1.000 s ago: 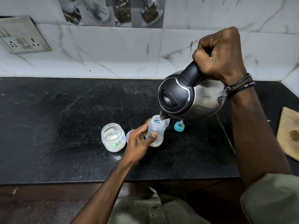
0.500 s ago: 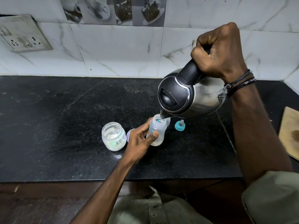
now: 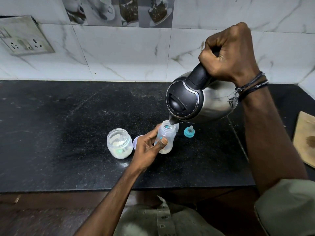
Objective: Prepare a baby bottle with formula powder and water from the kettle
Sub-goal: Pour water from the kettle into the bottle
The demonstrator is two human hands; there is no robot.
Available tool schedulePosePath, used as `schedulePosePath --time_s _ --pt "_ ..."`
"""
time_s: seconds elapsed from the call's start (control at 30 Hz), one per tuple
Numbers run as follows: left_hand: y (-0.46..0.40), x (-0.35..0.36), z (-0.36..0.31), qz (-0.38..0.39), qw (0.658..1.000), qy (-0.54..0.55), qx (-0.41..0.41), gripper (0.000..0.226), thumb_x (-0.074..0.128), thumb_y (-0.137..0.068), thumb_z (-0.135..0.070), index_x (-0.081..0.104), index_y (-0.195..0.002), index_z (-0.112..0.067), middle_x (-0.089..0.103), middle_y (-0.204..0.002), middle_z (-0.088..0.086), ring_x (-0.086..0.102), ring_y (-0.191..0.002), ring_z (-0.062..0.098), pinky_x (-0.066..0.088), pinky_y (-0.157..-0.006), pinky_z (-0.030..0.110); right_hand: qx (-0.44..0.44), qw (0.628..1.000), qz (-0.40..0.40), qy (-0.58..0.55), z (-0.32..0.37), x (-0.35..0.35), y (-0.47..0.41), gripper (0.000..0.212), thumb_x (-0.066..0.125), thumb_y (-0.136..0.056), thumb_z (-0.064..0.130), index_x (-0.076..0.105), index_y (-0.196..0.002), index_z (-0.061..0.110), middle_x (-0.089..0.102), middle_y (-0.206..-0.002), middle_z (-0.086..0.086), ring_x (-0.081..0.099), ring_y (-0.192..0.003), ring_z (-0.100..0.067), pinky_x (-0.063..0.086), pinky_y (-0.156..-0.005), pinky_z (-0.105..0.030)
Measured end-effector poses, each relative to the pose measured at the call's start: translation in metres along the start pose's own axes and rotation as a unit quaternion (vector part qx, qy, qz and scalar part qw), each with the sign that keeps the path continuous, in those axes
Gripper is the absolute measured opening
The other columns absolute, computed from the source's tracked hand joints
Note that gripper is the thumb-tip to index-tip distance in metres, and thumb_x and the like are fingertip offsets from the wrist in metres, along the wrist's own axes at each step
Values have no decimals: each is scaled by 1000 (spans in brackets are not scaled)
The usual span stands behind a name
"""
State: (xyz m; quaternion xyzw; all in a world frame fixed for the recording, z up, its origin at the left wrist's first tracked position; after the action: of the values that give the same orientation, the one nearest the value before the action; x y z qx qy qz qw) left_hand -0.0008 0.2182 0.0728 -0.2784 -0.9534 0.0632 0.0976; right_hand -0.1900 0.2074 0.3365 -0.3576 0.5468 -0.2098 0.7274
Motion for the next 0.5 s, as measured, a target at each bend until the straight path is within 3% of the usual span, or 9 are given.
schedulePosePath --time_s 0.17,0.33,0.5 --pt "1 0 -1 -5 1000 -13 -3 47 57 -95 5 53 -137 -15 64 -133 -23 53 -132 -1 40 -106 16 7 1000 6 16 2 1 -1 23 50 -66 23 40 -48 15 25 -45 -12 27 -46 -32 21 -54 -26" --pt "1 0 -1 -5 1000 -18 -4 49 55 -95 9 53 -136 -18 64 -131 -26 54 -131 -3 41 -105 14 4 1000 15 24 3 3 -1 24 50 -65 25 50 -47 9 29 -43 -12 32 -44 -34 22 -53 -26" --pt "2 -1 -1 -6 1000 -11 -4 47 55 -95 7 53 -136 -17 64 -132 -24 54 -131 -1 40 -106 16 -7 1000 14 21 7 2 -1 21 51 -65 24 47 -47 13 26 -43 -8 29 -44 -32 20 -51 -25"
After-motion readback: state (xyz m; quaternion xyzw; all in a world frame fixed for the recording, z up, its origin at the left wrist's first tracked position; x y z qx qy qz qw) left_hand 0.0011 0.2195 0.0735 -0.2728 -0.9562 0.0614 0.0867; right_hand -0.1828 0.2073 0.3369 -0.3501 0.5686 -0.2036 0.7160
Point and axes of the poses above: each hand's wrist, its own y-axis away from the middle knuckle, its own x-axis out of the palm, z = x × y, the point moved 5 cm from there along -y, towards the middle knuckle
